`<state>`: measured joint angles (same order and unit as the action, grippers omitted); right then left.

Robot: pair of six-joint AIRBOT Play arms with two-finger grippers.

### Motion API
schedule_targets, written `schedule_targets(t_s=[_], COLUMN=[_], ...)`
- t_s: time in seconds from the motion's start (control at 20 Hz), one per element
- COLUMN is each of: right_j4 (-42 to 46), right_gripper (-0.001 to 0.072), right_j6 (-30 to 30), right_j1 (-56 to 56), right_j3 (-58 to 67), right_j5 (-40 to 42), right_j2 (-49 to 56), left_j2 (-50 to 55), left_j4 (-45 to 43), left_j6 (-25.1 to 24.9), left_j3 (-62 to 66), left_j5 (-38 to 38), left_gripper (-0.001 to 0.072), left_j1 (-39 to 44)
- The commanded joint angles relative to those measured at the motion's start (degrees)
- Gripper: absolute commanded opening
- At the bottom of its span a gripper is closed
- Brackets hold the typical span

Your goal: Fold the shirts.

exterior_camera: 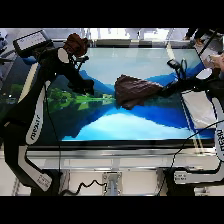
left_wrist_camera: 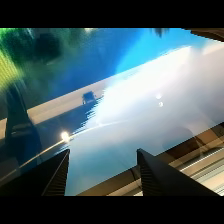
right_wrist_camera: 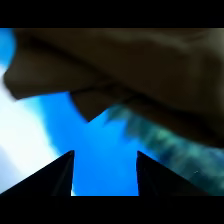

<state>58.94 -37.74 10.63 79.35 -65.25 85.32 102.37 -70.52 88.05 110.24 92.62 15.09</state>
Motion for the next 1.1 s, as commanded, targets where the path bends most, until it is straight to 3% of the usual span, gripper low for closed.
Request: schedule_targets(t_s=[0.0, 0.3, 0.5, 0.65, 0.85, 1.05], right_j4=[6.71, 10.03, -3.63, -6.78, -9.11, -8.50], right_gripper=[0.0436, 0.0432, 0.0472, 0.0592, 0.0595, 0.0595], right_j6=[-6.10, -22.12, -34.16, -37.66, -43.56, -43.47], right_j1=[1.46, 4.61, 9.60, 11.37, 10.93, 9.66], right_j3=[10.82, 26.67, 29.22, 29.22, 29.22, 29.22], right_j5=[11.37, -3.82, -9.40, -13.14, -15.21, -14.08], right_j2=[6.91, 26.91, 31.91, 32.00, 34.05, 38.47], left_j2=[0.02, 0.02, 0.02, 0.02, 0.02, 0.02], left_j4=[0.00, 0.00, 0.00, 0.00, 0.00, 0.00], left_j6=[-0.02, -0.02, -0.02, -0.02, -0.02, -0.02], left_j3=[0.00, 0.00, 0.00, 0.00, 0.00, 0.00], left_j5=[0.00, -0.02, -0.02, -0.02, -0.02, -0.02], left_gripper=[0.0499, 0.0498, 0.0499, 0.0499, 0.0499, 0.0498], left_j1=[-0.07, -0.07, -0.07, -0.07, -0.04, -0.07])
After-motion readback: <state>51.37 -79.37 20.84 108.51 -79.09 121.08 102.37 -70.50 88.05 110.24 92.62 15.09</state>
